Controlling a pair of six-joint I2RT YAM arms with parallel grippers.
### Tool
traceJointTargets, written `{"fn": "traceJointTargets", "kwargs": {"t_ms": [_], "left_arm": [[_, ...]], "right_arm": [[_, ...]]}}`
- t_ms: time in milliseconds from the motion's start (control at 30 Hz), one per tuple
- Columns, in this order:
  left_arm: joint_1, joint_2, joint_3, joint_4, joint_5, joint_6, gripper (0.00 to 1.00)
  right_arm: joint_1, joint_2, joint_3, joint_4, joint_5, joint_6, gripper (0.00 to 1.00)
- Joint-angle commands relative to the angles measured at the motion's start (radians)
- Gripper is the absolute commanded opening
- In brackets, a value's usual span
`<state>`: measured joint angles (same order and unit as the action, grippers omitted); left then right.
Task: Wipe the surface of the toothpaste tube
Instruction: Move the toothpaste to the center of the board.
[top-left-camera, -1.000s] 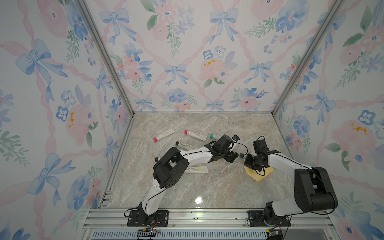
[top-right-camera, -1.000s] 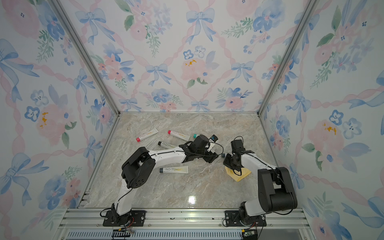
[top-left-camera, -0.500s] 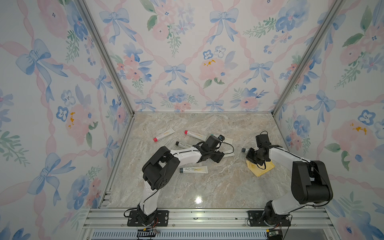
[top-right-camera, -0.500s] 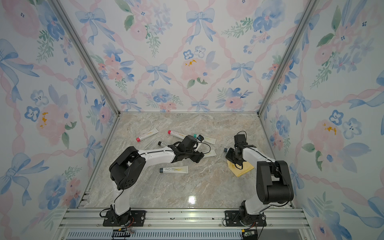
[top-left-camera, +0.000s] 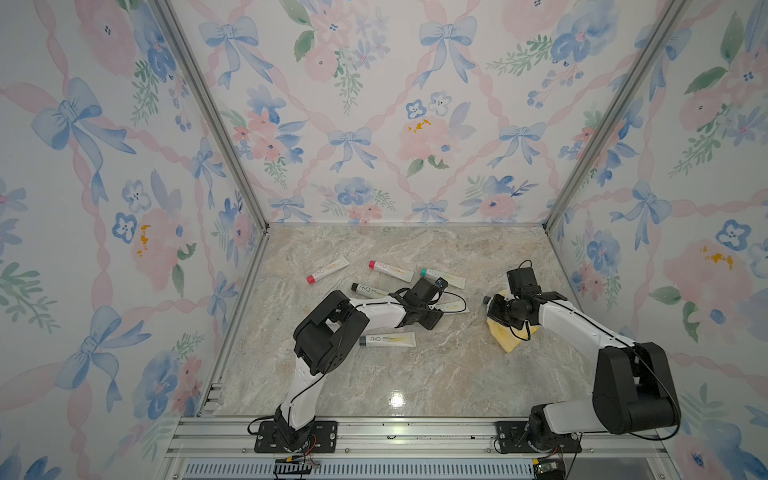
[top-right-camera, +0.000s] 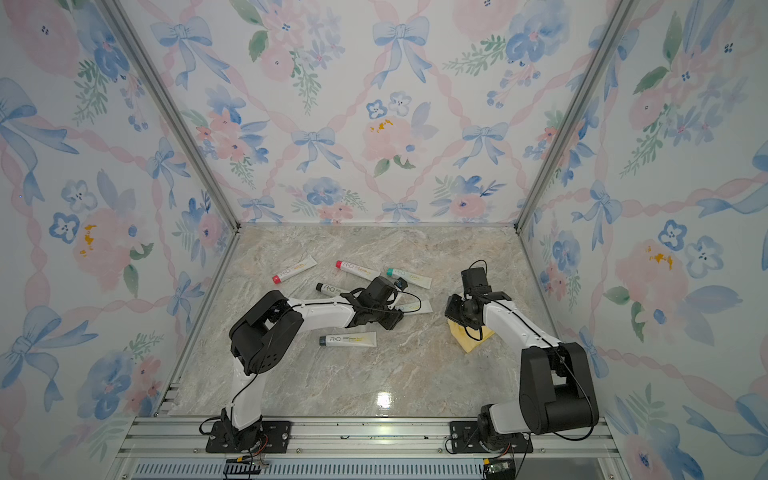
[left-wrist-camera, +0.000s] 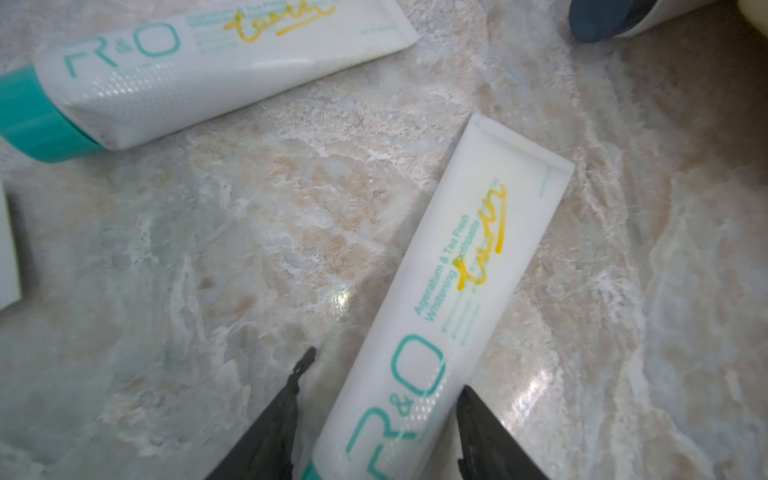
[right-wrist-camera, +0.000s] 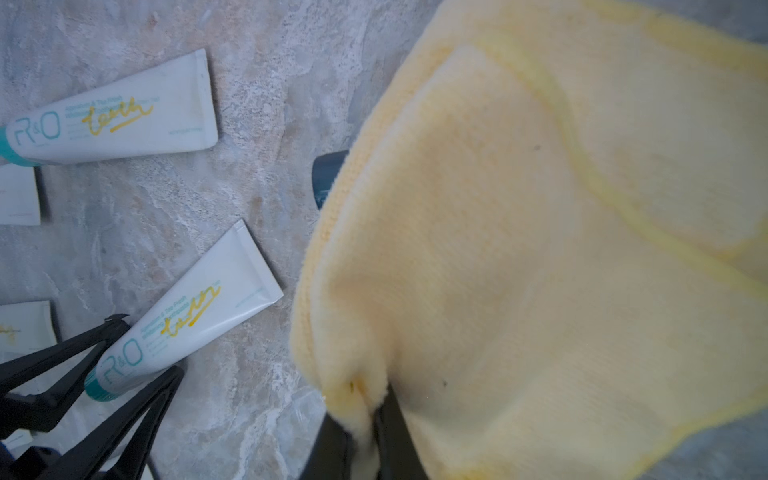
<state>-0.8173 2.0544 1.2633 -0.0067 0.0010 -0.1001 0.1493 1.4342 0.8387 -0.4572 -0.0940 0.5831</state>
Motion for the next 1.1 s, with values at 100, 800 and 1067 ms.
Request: {"fn": "traceJointTargets", "kwargs": {"t_ms": [100, 800, 1067], "left_arm": [[-0.020, -0.003, -0.061, -0.029, 0.034, -0.005, 0.29], [-0.240, -0.195, -0.406, 0.068, 0.090, -0.049, 0.21], [-0.250, -0.211, -0.450, 0.133, 0.068, -0.056, 0.25]], "right_arm": [[0.033, -0.021, -0.015, -0.037, 0.011, -0.003, 0.12], [0.084, -0.039, -0.013, -0.082, -0.017, -0.036, 0.12], [0.144, -0.017, -0.016, -0.112, -0.141, -0.072, 0.12]]}}
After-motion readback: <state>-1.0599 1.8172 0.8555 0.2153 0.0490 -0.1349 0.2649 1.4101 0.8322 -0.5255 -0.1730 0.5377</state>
